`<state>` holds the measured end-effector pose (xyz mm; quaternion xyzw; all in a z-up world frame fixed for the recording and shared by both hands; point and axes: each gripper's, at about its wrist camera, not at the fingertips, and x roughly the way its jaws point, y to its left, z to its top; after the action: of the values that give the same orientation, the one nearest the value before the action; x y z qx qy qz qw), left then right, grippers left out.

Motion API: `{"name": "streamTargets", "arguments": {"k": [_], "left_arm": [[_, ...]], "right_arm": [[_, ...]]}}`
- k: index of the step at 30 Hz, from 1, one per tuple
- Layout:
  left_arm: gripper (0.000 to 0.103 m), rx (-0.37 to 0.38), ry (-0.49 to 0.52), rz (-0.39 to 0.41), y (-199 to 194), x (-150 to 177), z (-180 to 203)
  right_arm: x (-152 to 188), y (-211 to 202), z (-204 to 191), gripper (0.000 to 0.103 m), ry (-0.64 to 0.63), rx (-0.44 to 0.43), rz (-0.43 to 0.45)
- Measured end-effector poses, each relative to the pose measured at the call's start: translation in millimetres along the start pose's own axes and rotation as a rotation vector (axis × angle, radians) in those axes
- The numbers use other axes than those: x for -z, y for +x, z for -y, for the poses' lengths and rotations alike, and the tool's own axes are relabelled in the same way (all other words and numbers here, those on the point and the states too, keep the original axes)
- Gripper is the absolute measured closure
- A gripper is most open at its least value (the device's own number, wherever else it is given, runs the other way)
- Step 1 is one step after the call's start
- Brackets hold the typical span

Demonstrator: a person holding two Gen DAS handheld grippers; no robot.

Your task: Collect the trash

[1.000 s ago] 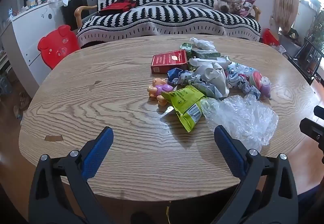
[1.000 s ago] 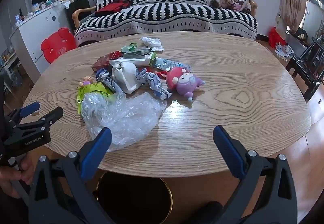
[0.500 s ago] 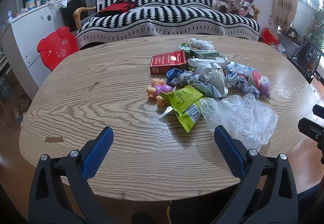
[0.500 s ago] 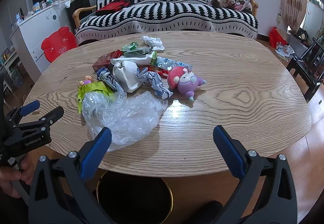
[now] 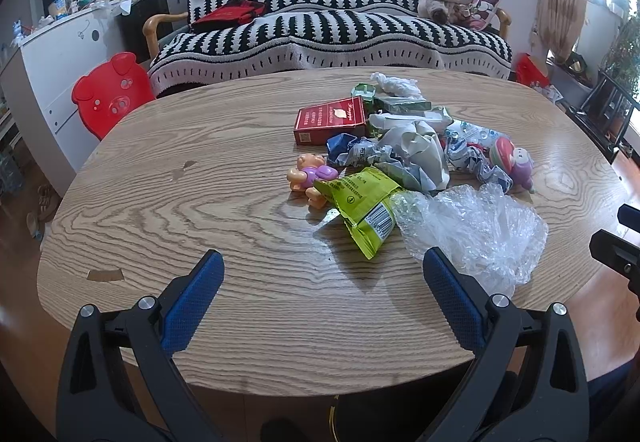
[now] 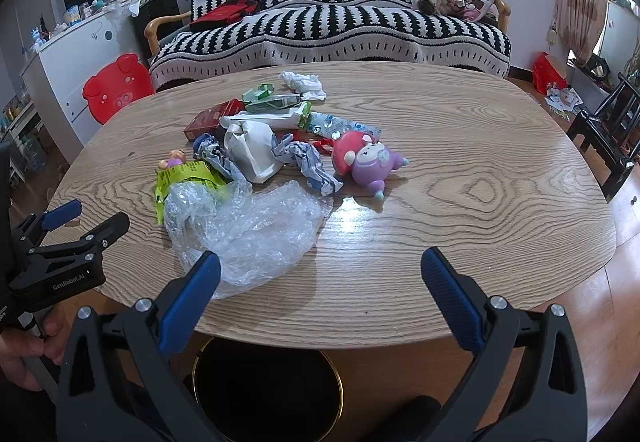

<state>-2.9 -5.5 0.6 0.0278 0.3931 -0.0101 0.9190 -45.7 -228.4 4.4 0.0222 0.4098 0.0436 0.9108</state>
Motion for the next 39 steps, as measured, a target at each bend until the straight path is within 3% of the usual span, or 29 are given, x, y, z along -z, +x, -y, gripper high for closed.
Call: {"name": "streamTargets", "arguments": {"k": [39], "left_arm": [[0.006,0.012,-0.003,-0.016,3,5,3]], "right_arm": [[2,6,-8,0.006,0.000,-0.036,-0.019]]}}
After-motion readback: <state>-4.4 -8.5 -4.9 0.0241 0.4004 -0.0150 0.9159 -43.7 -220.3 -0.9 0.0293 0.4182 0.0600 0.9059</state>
